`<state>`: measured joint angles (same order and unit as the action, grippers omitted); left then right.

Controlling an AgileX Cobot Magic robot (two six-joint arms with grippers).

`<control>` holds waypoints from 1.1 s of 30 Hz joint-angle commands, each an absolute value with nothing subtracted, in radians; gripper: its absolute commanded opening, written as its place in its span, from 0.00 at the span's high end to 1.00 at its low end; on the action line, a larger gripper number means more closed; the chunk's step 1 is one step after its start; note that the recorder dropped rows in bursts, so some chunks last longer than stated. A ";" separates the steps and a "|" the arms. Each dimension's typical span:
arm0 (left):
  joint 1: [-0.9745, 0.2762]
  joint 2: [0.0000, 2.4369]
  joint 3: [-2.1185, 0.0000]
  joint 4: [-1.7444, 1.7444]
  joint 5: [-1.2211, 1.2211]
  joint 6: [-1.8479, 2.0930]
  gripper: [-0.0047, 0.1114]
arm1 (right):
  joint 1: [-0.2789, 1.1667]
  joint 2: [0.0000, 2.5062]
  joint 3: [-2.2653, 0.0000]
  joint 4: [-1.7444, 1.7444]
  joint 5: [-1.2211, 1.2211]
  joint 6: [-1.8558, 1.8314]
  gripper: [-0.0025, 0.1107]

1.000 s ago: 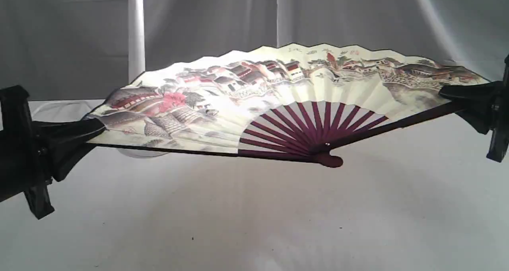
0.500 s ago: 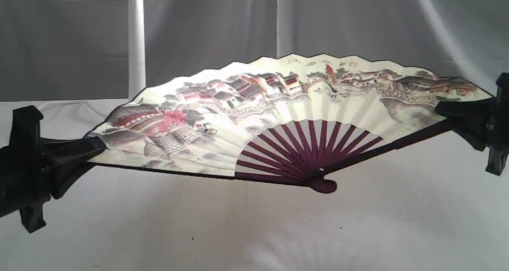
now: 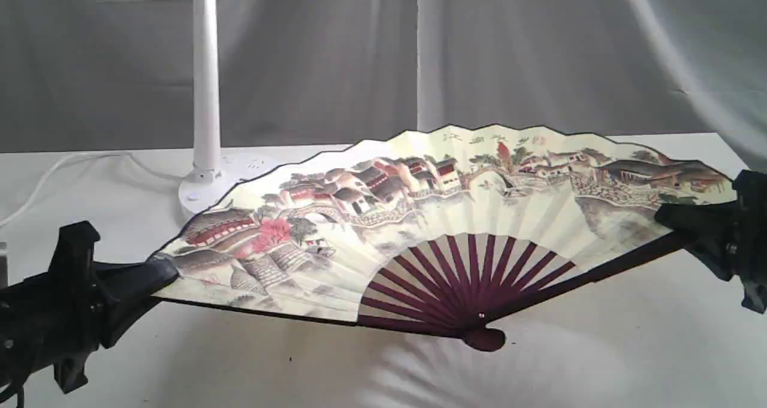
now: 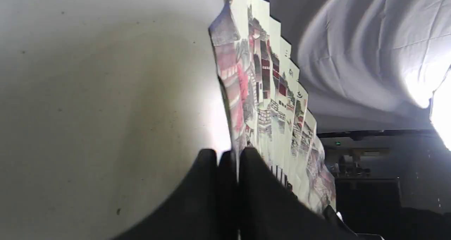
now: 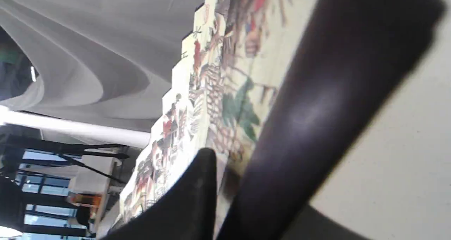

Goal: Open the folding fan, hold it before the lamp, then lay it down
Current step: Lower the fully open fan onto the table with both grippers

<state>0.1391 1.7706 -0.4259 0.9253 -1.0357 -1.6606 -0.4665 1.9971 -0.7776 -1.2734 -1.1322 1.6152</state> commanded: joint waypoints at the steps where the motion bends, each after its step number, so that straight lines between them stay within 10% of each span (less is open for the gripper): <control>1: 0.159 1.824 -0.422 0.844 -0.959 -1.556 0.96 | -0.488 1.997 -0.737 -1.256 -1.006 1.408 0.98; 20: 0.159 1.971 -0.410 0.828 -1.074 -1.456 0.96 | -0.488 2.201 -0.718 -1.198 -1.069 1.368 0.97; 33: 0.161 1.969 -0.410 0.824 -0.984 -1.456 0.58 | -0.488 2.201 -0.718 -1.221 -1.034 1.368 0.37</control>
